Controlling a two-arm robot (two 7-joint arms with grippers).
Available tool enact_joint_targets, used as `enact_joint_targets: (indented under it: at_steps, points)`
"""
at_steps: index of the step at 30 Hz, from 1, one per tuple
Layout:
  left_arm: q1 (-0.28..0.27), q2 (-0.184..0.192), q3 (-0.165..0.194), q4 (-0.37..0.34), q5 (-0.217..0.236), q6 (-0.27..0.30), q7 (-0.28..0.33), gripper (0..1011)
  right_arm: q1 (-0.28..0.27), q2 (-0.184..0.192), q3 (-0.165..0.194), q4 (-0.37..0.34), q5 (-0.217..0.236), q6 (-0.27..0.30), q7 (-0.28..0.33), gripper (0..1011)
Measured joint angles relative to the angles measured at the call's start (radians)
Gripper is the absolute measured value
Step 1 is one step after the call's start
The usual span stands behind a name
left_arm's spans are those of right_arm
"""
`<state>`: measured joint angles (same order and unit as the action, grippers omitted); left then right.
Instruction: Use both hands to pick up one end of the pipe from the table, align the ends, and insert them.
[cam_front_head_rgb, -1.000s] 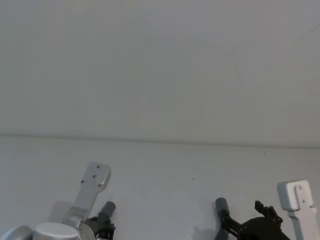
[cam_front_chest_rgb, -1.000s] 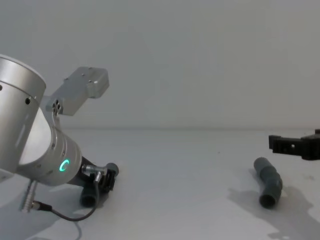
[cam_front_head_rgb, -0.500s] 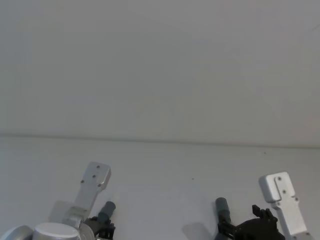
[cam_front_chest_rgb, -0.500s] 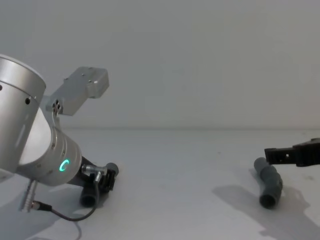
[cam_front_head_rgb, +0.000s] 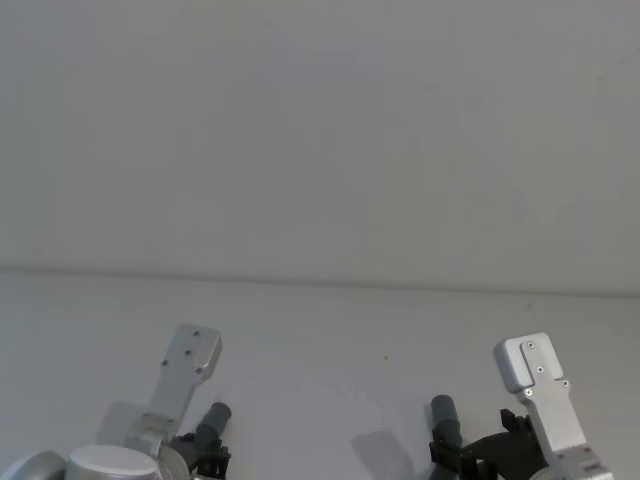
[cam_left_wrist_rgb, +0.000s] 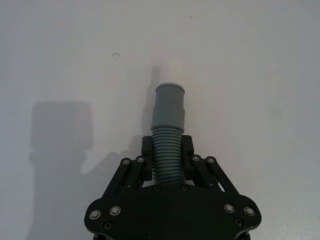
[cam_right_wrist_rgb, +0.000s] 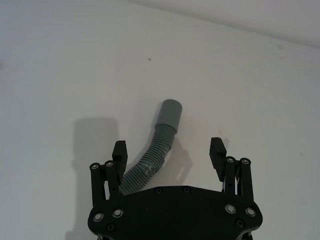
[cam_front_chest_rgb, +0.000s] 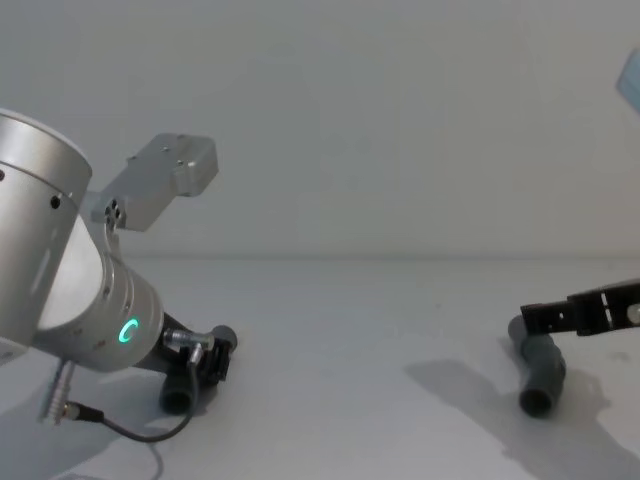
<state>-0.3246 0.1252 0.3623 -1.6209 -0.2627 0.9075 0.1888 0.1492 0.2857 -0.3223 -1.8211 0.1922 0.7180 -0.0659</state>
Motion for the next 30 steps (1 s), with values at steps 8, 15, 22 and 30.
enact_joint_targets:
  at_steps: [8, 15, 22, 30]
  points:
    - [0.0, 0.0, 0.0, 0.0, 0.0, 0.0, 0.0, 301, 0.024, -0.038, -0.003, 0.037, -0.021, 0.043, -0.04, 1002]
    - [0.0, 0.0, 0.0, 0.0, 0.0, 0.0, 0.0, 301, 0.039, -0.062, -0.007, 0.068, -0.036, 0.063, -0.061, 1002]
    - [0.0, 0.0, 0.0, 0.0, 0.0, 0.0, 0.0, 301, 0.048, -0.076, -0.012, 0.088, -0.049, 0.078, -0.072, 1002]
    - [0.0, 0.0, 0.0, 0.0, 0.0, 0.0, 0.0, 301, 0.059, -0.098, -0.018, 0.103, -0.059, 0.102, -0.081, 1002]
